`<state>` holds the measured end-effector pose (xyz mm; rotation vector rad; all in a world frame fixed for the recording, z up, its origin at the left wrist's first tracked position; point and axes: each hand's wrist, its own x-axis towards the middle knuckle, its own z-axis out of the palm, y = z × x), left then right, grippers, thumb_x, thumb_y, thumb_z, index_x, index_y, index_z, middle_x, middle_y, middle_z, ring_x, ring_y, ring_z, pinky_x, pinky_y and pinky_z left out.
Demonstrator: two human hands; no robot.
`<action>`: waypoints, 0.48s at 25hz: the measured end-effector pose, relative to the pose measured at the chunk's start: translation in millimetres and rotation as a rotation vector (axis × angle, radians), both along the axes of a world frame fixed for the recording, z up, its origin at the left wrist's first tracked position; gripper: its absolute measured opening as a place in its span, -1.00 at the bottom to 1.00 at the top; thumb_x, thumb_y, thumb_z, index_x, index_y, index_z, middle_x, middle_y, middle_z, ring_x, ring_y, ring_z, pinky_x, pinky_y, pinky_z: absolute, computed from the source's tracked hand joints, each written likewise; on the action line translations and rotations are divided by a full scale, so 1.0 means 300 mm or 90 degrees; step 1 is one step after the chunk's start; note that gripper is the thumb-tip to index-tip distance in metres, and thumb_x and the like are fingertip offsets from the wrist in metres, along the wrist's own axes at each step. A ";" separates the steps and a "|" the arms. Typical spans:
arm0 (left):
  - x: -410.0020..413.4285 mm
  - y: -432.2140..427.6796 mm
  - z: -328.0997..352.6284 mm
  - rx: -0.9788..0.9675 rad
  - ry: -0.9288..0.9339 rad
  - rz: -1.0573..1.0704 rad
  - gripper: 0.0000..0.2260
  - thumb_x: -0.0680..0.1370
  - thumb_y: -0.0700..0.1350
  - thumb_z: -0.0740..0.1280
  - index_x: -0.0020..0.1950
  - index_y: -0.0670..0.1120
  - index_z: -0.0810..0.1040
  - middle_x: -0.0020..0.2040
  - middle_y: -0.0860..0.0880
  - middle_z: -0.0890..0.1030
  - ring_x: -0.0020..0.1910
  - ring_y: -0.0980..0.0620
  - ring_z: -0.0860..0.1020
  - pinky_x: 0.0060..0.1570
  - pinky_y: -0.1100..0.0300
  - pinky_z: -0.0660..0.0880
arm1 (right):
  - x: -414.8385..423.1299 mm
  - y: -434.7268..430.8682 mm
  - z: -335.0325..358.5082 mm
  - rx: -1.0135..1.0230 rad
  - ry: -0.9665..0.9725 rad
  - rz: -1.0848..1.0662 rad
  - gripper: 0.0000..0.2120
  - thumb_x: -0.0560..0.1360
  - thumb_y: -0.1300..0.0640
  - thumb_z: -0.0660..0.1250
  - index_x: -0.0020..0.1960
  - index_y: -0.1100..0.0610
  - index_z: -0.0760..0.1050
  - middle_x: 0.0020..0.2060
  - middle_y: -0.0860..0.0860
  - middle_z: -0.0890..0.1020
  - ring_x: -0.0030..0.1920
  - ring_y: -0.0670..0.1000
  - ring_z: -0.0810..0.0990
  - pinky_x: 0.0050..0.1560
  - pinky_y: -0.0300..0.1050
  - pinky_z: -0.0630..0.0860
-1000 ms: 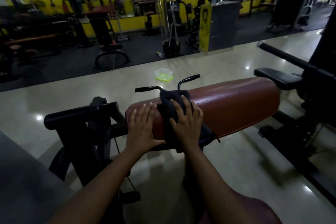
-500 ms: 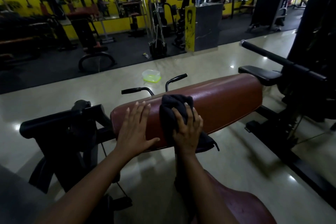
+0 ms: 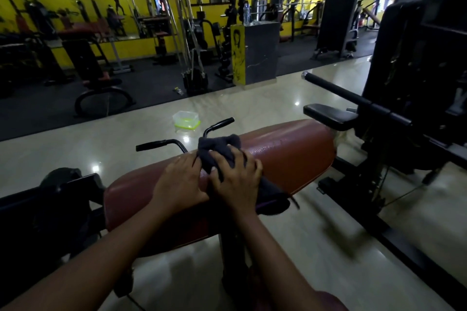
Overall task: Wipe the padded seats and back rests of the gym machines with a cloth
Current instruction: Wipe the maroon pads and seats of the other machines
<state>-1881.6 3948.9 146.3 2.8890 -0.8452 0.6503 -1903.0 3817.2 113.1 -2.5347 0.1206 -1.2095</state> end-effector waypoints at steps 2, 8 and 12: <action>-0.005 -0.005 0.008 0.015 -0.010 0.016 -0.13 0.27 0.44 0.13 0.36 -0.15 0.41 0.28 -0.12 0.52 0.24 -0.10 0.52 0.24 0.04 0.42 | 0.046 -0.115 0.046 -0.018 0.009 0.016 -0.62 0.36 -0.10 0.13 0.05 -0.06 0.59 0.04 0.07 0.60 0.10 0.14 0.47 0.09 0.11 0.36; -0.037 -0.009 0.038 0.045 0.059 0.040 0.02 0.20 0.55 -0.04 0.50 -0.05 0.16 0.46 -0.04 0.31 0.43 -0.02 0.29 0.42 0.09 0.18 | 0.059 -0.282 0.014 0.217 0.005 -0.151 -0.57 0.42 -0.11 0.09 0.14 0.02 0.56 0.19 0.11 0.55 0.20 0.21 0.46 0.23 0.17 0.29; -0.024 -0.012 0.043 0.040 0.087 0.028 0.04 0.19 0.54 -0.04 0.50 -0.08 0.18 0.46 -0.08 0.32 0.42 -0.07 0.31 0.40 0.06 0.20 | -0.080 -0.044 -0.190 0.229 -0.080 -0.148 -0.62 0.42 -0.02 0.17 0.23 -0.08 0.42 0.28 0.10 0.42 0.26 0.17 0.35 0.28 0.13 0.20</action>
